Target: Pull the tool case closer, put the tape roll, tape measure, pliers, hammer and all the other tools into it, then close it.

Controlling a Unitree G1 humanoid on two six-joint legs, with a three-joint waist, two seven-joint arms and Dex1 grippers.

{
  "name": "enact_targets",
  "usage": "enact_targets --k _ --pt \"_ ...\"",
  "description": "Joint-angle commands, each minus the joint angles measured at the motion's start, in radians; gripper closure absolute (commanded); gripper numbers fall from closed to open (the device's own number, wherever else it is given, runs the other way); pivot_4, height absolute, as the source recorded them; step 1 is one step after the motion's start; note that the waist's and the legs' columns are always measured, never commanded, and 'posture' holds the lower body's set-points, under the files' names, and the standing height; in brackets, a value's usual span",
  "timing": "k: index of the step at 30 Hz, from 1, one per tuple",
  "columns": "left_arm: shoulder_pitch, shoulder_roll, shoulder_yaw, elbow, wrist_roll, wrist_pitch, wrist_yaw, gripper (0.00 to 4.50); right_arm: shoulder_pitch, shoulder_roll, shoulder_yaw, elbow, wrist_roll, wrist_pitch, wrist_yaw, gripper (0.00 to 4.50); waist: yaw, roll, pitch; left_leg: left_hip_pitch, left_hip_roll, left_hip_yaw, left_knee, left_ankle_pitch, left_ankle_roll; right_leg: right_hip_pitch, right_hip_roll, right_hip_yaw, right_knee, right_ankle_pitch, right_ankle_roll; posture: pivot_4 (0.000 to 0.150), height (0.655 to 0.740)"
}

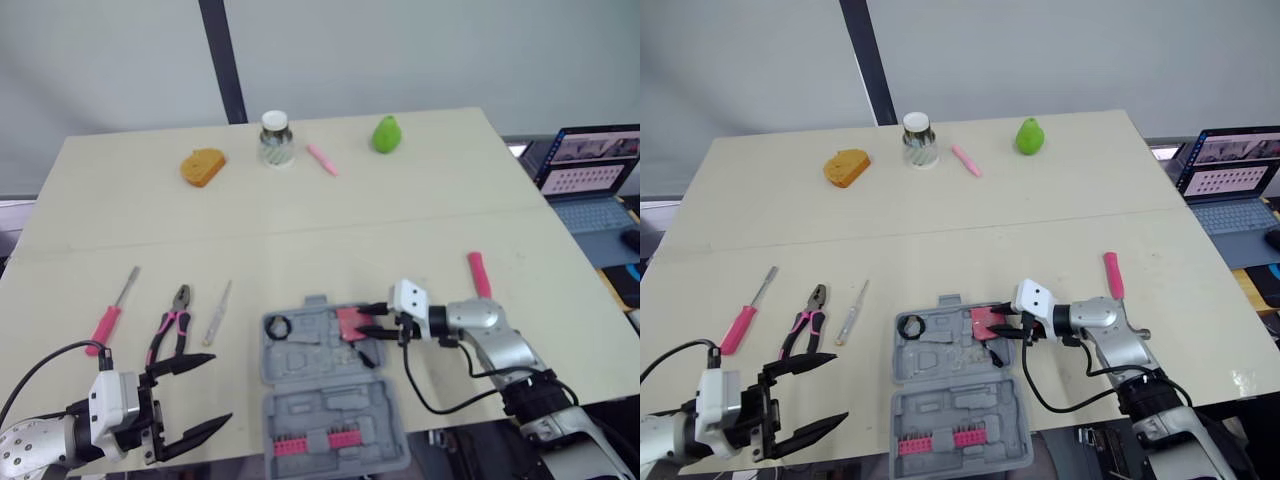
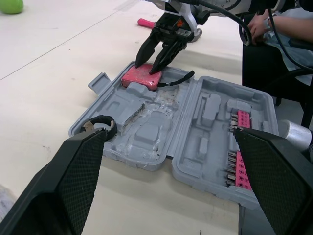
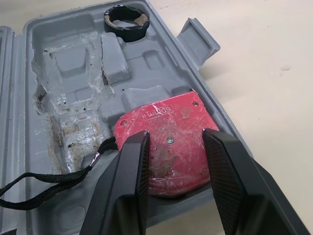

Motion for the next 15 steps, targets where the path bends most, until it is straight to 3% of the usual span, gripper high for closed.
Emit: enact_targets --k 1,15 --pt "0.004 0.003 0.02 -0.011 -0.014 -0.004 -0.006 0.0 0.04 -0.005 0.036 0.063 -0.042 0.03 0.013 2.69 0.0 0.0 0.0 0.0 0.0 0.0 0.0 0.0 0.0 0.0 0.0 0.0 0.0 0.0 0.0 0.15 0.7356" --pt "-0.004 -0.005 0.009 0.0 -0.004 -0.013 -0.013 0.0 0.045 -0.006 0.01 0.038 -0.03 0.027 0.001 2.69 0.001 -0.002 -0.001 0.0 0.0 -0.002 0.0 0.0 0.0 0.001 0.0 0.0 -0.001 0.0 0.0 0.15 0.7356"
